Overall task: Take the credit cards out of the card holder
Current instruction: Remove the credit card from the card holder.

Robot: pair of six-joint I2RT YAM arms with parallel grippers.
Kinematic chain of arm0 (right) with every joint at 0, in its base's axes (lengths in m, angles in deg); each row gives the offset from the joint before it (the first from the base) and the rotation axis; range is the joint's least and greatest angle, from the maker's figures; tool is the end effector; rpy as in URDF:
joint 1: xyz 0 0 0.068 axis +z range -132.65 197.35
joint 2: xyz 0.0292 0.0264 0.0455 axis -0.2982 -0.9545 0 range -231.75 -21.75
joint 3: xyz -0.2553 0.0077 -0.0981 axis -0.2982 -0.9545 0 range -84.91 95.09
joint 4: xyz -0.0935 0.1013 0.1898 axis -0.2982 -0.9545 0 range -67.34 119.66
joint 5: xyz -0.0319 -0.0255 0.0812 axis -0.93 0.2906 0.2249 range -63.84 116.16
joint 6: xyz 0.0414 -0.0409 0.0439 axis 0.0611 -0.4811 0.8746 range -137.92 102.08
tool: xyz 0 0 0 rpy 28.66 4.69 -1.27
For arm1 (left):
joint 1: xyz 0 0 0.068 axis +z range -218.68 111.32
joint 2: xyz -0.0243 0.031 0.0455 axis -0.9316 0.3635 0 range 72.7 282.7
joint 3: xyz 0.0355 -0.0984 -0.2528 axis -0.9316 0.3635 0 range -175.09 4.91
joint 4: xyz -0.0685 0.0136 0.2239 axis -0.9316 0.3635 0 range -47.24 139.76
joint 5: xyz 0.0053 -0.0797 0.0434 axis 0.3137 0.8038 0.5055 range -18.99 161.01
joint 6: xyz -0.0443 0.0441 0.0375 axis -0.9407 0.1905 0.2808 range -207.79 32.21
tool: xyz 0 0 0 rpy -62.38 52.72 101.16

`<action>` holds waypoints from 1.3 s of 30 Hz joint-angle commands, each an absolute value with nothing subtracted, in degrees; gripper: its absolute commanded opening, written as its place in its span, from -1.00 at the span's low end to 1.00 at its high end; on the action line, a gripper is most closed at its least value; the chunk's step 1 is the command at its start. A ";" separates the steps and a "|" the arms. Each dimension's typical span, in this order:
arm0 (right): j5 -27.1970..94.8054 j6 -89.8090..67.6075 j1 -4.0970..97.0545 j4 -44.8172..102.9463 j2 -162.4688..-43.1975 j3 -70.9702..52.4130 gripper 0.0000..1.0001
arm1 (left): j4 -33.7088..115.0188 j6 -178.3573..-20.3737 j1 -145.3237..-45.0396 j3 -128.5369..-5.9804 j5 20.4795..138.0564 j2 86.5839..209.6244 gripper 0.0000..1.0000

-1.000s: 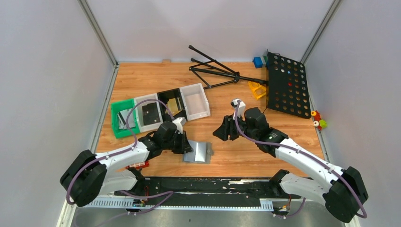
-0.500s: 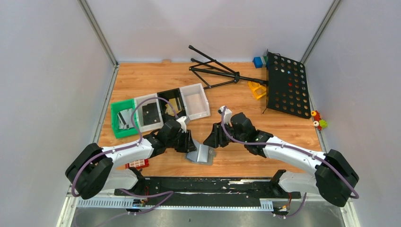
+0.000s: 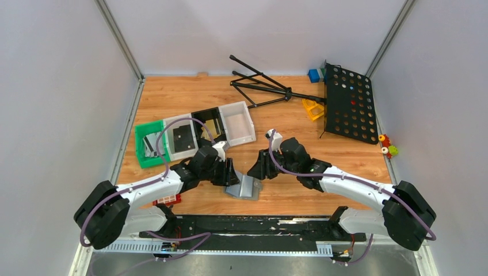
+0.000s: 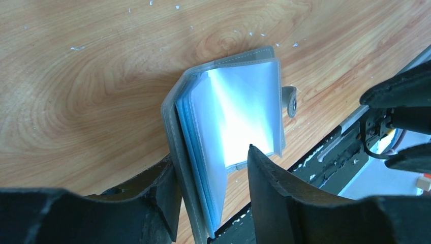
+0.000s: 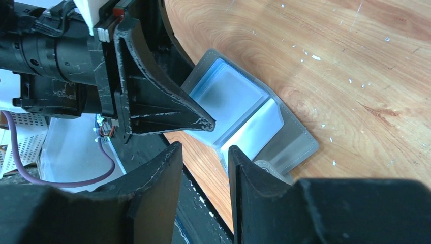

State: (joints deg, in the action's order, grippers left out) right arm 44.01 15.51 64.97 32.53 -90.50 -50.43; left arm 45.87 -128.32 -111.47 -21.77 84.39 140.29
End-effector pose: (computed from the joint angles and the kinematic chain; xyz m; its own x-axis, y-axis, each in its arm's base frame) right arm 0.1539 0.1964 0.2197 -0.7775 -0.0742 -0.6245 -0.5406 0.5862 0.6034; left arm 0.1499 -0.1579 0.1697 -0.8965 -0.0319 -0.4420 0.2635 0.7636 -0.5896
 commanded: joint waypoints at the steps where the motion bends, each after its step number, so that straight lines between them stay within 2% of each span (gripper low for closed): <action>1: 42.61 16.51 65.39 35.28 -89.78 -51.16 -0.23 | 46.86 -126.86 -111.84 -23.68 84.15 137.59 0.11; 7: 42.26 16.63 65.42 35.45 -89.57 -51.46 -0.24 | 45.44 -126.53 -111.83 -23.05 86.87 136.35 0.28; 21: 40.74 17.41 65.43 35.02 -88.00 -53.00 -0.25 | 45.66 -126.54 -111.75 -22.65 87.53 135.71 0.29; 25: 40.33 18.24 65.83 35.04 -89.71 -52.22 -0.29 | 45.74 -126.63 -111.73 -22.43 87.36 135.80 0.15; 35: 39.68 21.29 69.53 35.60 -97.60 -49.70 -0.51 | 46.38 -127.17 -111.66 -21.94 86.78 135.07 0.07; 39: 38.90 23.09 70.27 36.13 -102.73 -50.26 -0.61 | 46.80 -127.32 -111.51 -21.60 86.78 134.38 -0.19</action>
